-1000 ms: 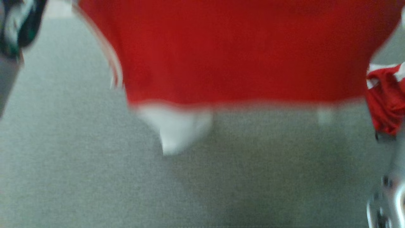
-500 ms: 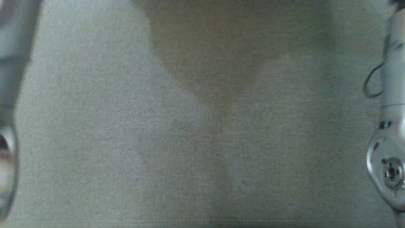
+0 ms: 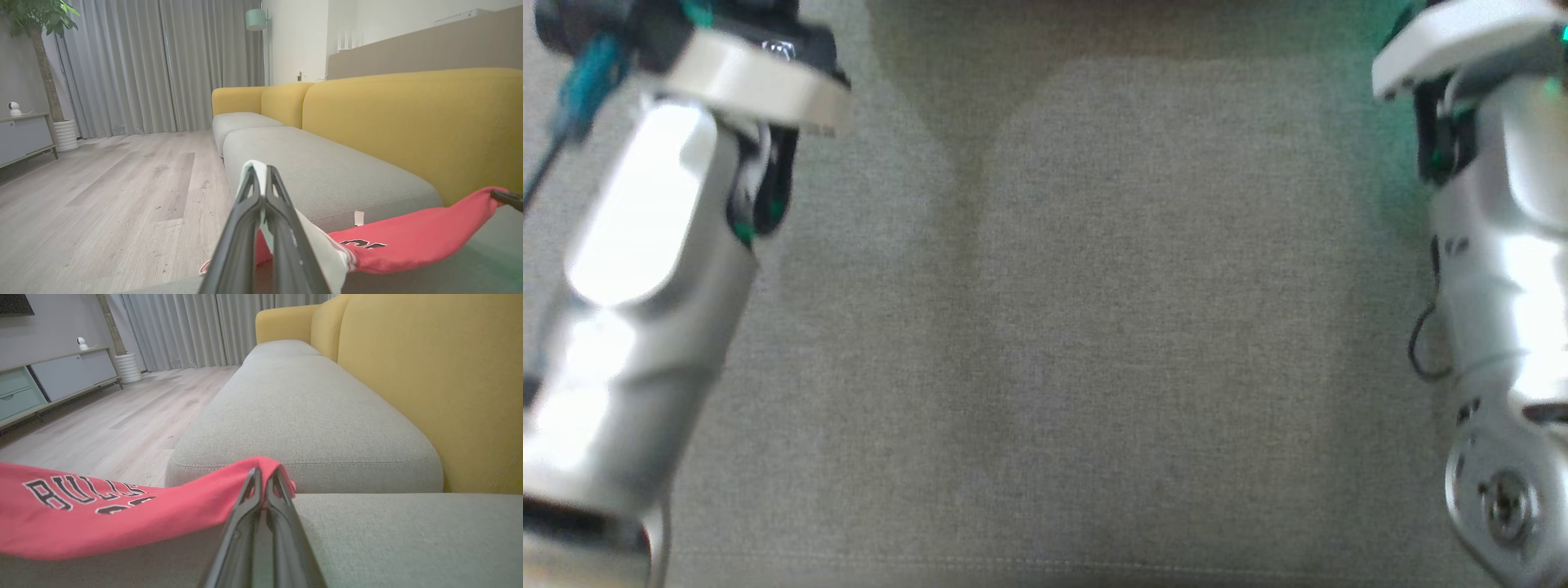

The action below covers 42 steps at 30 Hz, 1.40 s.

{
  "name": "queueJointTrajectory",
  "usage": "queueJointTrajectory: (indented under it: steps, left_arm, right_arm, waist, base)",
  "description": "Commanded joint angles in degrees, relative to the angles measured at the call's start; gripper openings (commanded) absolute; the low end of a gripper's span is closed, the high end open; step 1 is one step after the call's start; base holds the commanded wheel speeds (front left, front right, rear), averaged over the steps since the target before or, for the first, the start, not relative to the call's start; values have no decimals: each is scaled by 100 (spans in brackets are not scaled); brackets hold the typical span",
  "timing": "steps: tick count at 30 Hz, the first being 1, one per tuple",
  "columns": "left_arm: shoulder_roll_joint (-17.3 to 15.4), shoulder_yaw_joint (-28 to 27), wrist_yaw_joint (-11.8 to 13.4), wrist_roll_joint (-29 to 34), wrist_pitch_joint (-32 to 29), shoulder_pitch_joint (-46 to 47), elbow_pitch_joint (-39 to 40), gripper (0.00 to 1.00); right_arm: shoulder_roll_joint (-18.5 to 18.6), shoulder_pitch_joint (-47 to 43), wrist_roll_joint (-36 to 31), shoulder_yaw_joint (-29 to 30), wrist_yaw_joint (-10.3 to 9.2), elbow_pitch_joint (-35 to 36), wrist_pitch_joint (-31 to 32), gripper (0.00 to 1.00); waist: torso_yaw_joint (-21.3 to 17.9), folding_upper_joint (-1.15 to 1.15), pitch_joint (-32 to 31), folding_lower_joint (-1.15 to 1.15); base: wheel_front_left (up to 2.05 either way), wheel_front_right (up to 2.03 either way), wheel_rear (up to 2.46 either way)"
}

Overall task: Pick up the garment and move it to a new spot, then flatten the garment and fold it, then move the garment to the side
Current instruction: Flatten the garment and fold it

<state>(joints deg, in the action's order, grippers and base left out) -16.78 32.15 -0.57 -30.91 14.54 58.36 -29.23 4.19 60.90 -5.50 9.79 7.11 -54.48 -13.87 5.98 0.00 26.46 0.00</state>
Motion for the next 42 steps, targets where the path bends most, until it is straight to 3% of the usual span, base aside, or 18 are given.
queueJointTrajectory:
  steps: [1,10,15,21,30,37,42]
  left_arm:
    - [-257,-396,12,6,43,-120,421,0]
    - [-522,-821,100,249,45,-2603,1887,0]
    - [-794,-897,571,158,-74,-4288,2759,0]
    - [-1074,-938,1021,8,-477,-5537,3658,0]
    - [-1316,-692,1607,-95,-1108,-7090,4925,0]
    - [-1221,-560,1539,-196,-1129,-7136,4818,0]
    - [-1095,-379,1298,-235,-1213,-6760,4445,0]
  right_arm:
    - [-128,-139,166,-138,37,214,-82,0]
    - [-130,-1906,1144,-583,37,1100,-111,0]
    - [-131,-3461,1445,-543,37,1775,-102,0]
    - [-131,-4897,1850,-548,37,2601,107,0]
    - [-131,-6879,2273,-553,37,4602,978,0]
    - [-131,-7065,2144,-523,37,5068,1492,0]
    - [-131,-6953,2022,-533,37,5019,1846,0]
  waist:
    - [-20,0,-156,0]
    - [-116,0,-1119,0]
    - [-107,0,-1941,0]
    - [-42,0,-2515,0]
    - [13,0,-2818,0]
    - [10,0,-2742,0]
    - [40,0,-2639,0]
  base:
    - [0,0,0]
    - [0,0,0]
    - [0,0,0]
    - [0,0,0]
    - [0,0,0]
    - [0,0,0]
    - [0,0,0]
